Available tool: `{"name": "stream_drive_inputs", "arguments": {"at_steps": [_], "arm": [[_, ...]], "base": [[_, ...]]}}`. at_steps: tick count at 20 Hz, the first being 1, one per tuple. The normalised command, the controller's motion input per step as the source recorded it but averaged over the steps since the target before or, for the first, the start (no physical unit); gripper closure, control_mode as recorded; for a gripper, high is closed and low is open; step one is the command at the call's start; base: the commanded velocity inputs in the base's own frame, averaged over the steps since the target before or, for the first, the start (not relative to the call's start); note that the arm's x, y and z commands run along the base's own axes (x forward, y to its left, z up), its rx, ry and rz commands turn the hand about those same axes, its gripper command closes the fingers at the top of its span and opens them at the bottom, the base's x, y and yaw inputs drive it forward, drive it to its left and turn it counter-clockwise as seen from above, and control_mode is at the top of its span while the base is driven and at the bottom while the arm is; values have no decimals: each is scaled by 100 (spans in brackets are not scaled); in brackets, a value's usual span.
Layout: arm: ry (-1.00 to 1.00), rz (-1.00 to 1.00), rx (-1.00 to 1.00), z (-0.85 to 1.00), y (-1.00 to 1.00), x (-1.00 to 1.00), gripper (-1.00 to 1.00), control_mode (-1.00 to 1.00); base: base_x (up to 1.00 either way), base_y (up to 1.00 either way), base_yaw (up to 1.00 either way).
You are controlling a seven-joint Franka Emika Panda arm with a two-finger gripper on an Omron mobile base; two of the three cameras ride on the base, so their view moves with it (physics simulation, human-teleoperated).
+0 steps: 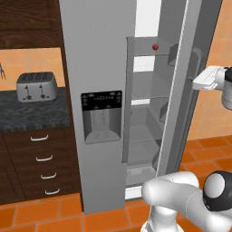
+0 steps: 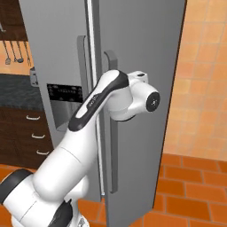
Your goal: Take the strawberry from the fridge and place it on top of the pancake, located on the dining counter.
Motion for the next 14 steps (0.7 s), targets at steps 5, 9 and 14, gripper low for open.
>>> {"name": "stream_drive_inputs", "arguments": {"at_steps": [5, 9, 14], "arm": [[-4, 14, 0, 2, -39, -52, -100, -100], [-5, 11, 0, 26, -4, -84, -100, -100], [-12, -2, -7, 80, 15, -58, -100, -100]], "base": [[0, 0, 0], [0, 0, 0], [0, 0, 0]]}}
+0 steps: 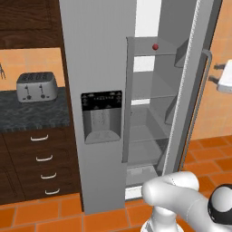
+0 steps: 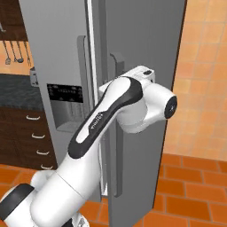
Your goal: Take the strawberry from the fridge and place it on top of the pancake, located on the dining counter.
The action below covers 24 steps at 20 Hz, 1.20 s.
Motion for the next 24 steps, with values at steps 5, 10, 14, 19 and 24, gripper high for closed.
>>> {"name": "stream_drive_inputs", "arguments": {"at_steps": [5, 10, 14, 19, 24], "arm": [[-11, -8, -17, 59, 52, -38, -100, -100], [1, -12, -33, 12, 98, -2, -100, -100], [12, -24, -37, 0, 89, 4, -100, -100], [23, -30, -36, -3, 77, 32, -100, -100], [25, -34, -33, -13, 46, 61, -100, -100]], "base": [[0, 0, 0], [0, 0, 0], [0, 0, 0], [0, 0, 0], [0, 0, 0]]}}
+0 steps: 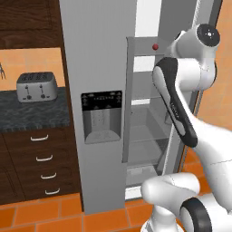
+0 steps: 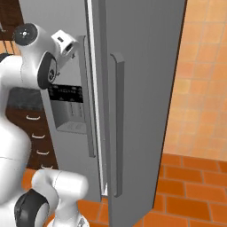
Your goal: Take the strawberry from the fridge and place it on top of the pancake, located on the dining counter.
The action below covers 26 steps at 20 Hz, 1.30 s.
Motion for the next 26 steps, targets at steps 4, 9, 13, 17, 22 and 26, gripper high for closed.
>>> {"name": "stream_drive_inputs", "arguments": {"at_steps": [4, 9, 13, 17, 22, 26], "arm": [[14, -26, -21, -19, 0, 94, -100, -100], [11, -11, -15, -20, -6, 91, -100, -100], [1, -13, -8, -15, -39, 67, -100, -100], [0, -9, -2, -14, -54, 55, -100, -100], [0, -8, 0, -6, -52, 36, -100, -100], [0, -6, 0, 0, -73, 2, -100, -100]], "base": [[0, 0, 0], [0, 0, 0], [0, 0, 0], [0, 0, 0], [0, 0, 0], [0, 0, 0]]}}
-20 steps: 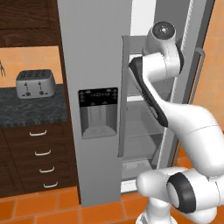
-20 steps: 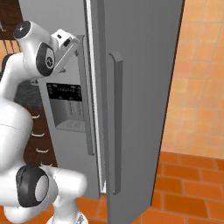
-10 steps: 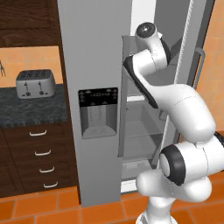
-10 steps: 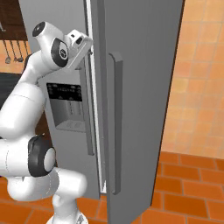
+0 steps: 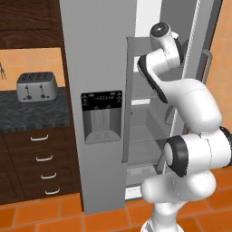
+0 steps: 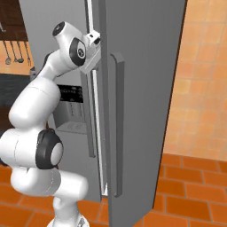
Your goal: Take the strawberry from the fridge and place it on top of the pancake, located on the dining counter.
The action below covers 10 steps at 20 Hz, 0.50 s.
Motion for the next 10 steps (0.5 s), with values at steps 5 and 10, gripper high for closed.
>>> {"name": "stream_drive_inputs", "arguments": {"at_steps": [5, 10], "arm": [[-5, -5, 0, 0, -81, -11, -100, -100], [-14, -7, 0, 0, -94, -59, -100, -100]], "base": [[0, 0, 0], [0, 0, 0]]}}
